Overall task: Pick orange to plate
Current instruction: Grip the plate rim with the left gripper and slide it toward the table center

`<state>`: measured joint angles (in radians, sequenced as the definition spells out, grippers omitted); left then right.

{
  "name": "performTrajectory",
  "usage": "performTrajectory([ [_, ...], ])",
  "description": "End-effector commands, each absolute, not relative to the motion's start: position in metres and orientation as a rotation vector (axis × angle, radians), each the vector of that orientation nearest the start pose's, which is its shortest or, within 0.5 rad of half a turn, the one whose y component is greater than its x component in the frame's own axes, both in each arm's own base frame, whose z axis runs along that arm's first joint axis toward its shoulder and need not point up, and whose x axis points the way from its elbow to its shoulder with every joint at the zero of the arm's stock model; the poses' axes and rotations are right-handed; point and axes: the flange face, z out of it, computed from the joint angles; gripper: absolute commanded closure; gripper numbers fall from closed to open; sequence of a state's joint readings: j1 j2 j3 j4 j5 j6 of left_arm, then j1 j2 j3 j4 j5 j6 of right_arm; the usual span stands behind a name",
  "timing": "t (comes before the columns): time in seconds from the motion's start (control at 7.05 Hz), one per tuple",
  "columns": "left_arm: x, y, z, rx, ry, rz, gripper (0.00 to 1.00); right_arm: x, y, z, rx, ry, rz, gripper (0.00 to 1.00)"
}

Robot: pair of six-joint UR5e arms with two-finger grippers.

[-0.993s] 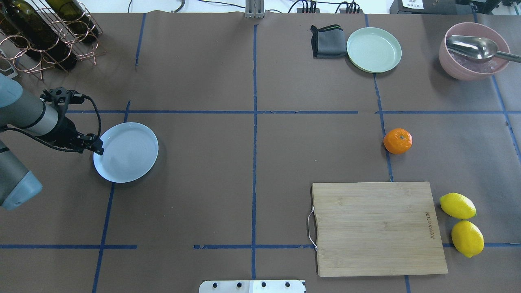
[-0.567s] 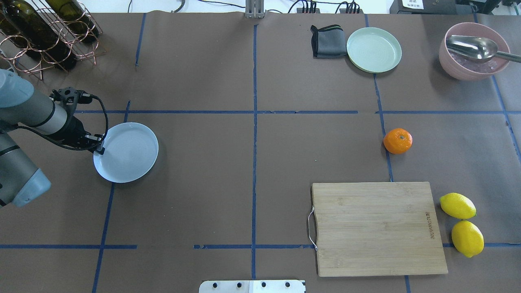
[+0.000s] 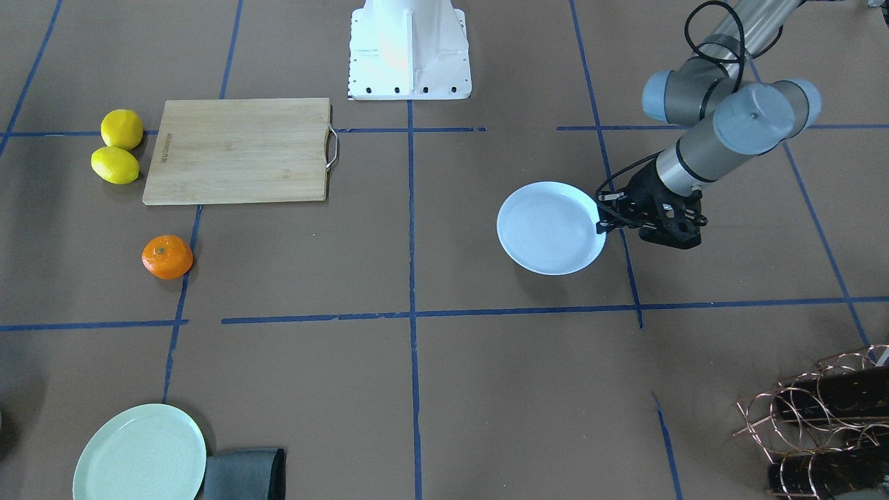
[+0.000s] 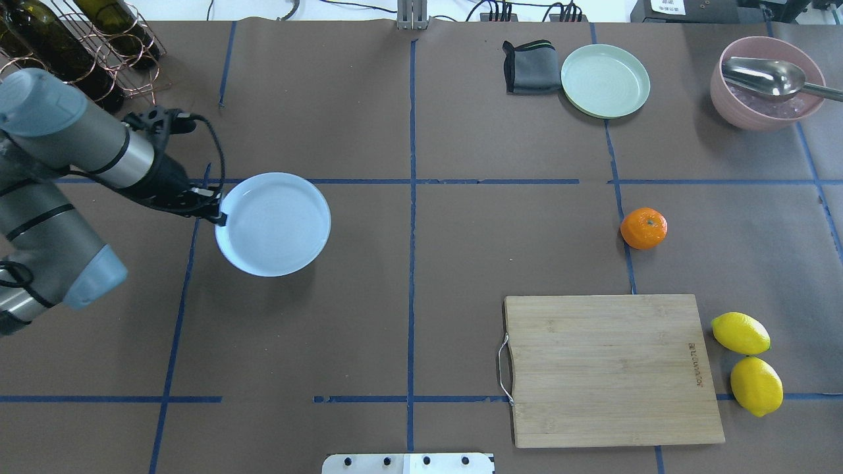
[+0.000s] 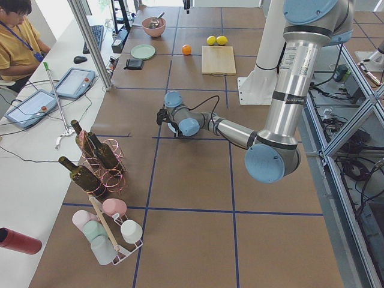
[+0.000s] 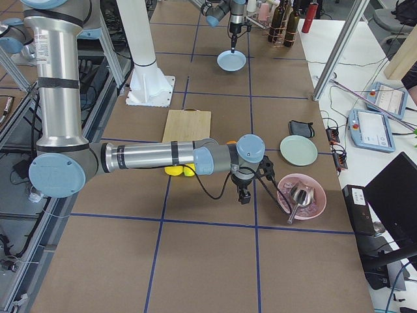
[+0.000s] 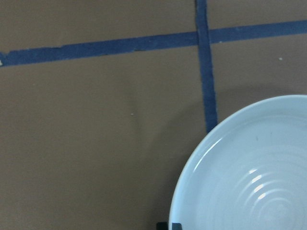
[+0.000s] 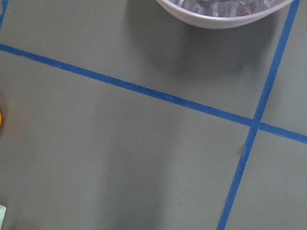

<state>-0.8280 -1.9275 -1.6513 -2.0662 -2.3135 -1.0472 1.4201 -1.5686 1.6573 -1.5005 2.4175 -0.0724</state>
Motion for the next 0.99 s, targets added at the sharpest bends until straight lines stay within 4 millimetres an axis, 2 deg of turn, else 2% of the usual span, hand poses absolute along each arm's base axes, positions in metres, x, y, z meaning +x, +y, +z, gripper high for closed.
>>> performTrajectory([
  [0.0,0.448,-0.481,0.258,-0.116,1.208,-0.039,1.0,-0.019,-0.505,0.6,0.119,-0.853,-0.282,0.0],
  [0.14,0.489,-0.466,0.25,-0.1,1.196,-0.058,1.0,-0.02,-0.504,0.601,0.115,-0.871,-0.281,0.0],
  [0.28,0.521,-0.451,0.257,-0.101,1.204,-0.092,1.0,-0.02,-0.504,0.6,0.115,-0.881,-0.282,0.0],
  [0.43,0.537,-0.447,0.272,-0.109,1.221,-0.106,1.0,-0.02,-0.504,0.6,0.115,-0.881,-0.282,0.0],
  [0.57,0.544,-0.446,0.282,-0.117,1.209,-0.104,1.0,-0.02,-0.504,0.599,0.116,-0.882,-0.282,0.0],
  [0.85,0.553,-0.44,0.286,-0.11,1.201,-0.106,1.0,-0.02,-0.504,0.599,0.115,-0.882,-0.281,0.0],
])
